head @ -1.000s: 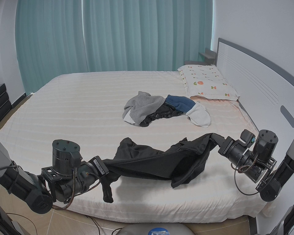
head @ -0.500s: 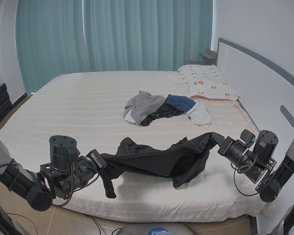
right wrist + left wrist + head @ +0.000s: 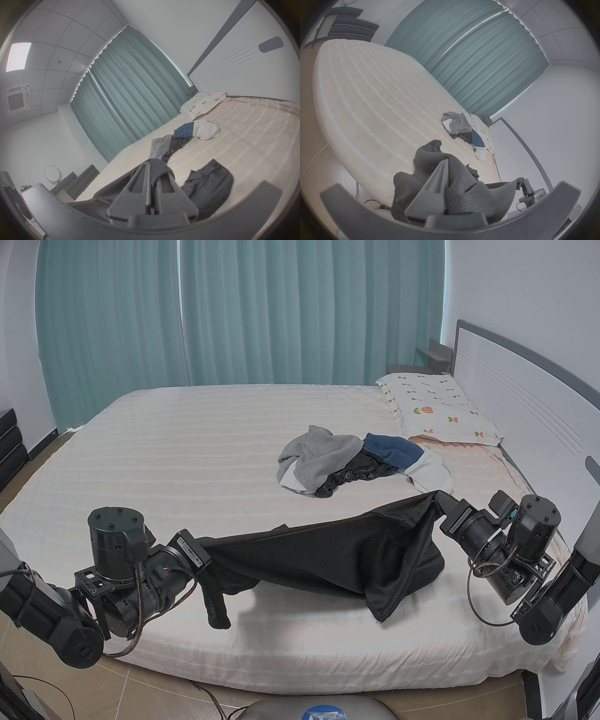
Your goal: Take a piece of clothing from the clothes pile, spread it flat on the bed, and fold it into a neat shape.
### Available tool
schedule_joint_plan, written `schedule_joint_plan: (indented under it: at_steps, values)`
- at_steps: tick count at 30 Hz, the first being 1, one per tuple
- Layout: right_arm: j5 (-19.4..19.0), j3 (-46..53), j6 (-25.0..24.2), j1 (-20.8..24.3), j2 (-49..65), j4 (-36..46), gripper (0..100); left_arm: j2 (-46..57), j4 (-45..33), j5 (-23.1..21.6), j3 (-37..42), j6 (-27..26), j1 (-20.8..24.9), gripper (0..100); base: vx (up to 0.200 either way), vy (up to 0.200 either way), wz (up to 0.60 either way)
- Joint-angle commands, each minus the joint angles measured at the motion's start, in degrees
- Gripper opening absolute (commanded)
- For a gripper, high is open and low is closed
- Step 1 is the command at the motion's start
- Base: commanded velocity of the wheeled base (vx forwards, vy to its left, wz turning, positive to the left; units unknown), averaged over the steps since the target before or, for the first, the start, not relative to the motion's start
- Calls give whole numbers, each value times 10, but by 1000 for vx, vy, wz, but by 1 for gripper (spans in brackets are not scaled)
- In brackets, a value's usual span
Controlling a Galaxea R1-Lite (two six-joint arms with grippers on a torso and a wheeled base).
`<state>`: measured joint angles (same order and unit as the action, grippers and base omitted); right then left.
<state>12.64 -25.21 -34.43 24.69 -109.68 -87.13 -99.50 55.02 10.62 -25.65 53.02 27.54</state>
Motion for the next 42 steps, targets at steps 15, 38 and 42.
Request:
schedule_joint_plan:
  at_steps: [15,38,42]
  values:
    - [-2,-6,-10,5,-12,-28,0,19,1,-1,4,1,-3,0,0,200,0]
    - [-9,-5,-49,6,6,-28,0,23,1,-2,7,1,-2,0,0,200,0]
    - [-9,-5,-50,6,6,-28,0,25,1,-2,7,0,-2,0,0,200,0]
